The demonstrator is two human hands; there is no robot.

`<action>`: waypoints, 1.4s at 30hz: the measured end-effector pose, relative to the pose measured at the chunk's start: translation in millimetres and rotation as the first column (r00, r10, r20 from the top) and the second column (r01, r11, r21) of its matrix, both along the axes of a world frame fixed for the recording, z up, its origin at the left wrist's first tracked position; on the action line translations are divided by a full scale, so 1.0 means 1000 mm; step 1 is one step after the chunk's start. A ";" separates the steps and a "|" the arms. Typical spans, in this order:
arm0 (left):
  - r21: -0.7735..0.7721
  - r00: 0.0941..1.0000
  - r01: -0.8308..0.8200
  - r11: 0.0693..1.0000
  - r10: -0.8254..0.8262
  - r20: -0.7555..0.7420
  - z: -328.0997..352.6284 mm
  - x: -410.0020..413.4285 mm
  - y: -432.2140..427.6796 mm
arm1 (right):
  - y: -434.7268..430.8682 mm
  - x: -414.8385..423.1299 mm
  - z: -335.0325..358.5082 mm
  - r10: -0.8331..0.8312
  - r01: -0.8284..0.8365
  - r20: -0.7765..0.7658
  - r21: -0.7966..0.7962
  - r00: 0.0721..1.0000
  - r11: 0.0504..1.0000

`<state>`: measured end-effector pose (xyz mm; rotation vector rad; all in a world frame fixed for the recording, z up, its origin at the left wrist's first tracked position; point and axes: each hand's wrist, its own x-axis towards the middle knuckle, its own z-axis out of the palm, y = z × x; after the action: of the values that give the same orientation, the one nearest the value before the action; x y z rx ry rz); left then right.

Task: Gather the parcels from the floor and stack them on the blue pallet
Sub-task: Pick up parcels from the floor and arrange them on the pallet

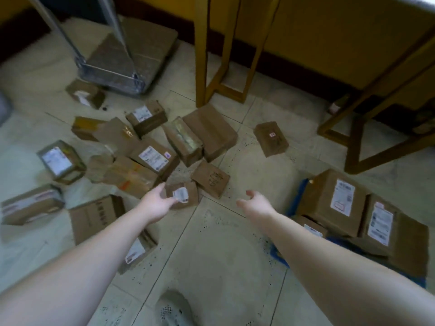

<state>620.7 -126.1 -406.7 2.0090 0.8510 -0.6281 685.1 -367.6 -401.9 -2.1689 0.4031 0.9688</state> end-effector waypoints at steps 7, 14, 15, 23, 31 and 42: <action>0.014 0.989 -0.148 0.989 0.148 -0.027 0.010 -0.017 0.139 | 0.129 0.019 0.017 0.145 -0.144 0.046 -0.023 0.988 0.989; -0.004 0.957 -0.282 0.959 0.281 -0.070 -0.004 -0.032 0.203 | 0.216 0.032 -0.003 0.314 -0.313 0.014 -0.045 0.949 0.949; 0.002 0.954 -0.291 0.957 0.290 -0.081 -0.008 -0.033 0.207 | 0.224 0.033 -0.007 0.329 -0.329 -0.005 -0.040 0.944 0.943; -0.062 0.883 -0.467 0.882 0.462 -0.086 -0.055 0.013 0.235 | 0.289 0.099 -0.047 0.442 -0.448 -0.102 -0.045 0.891 0.893; -0.165 0.781 -0.621 0.766 0.623 -0.047 -0.154 0.026 0.253 | 0.367 0.105 -0.148 0.622 -0.625 -0.070 -0.028 0.780 0.780; -0.486 0.501 -0.815 0.315 0.804 -0.319 -0.265 0.024 0.263 | 0.400 0.077 -0.269 0.547 -0.538 -0.226 0.104 0.806 0.837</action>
<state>644.3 137.2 -671.7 0.7764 1.3387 -0.2301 761.6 32.8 -670.9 -2.1767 -0.1475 1.5580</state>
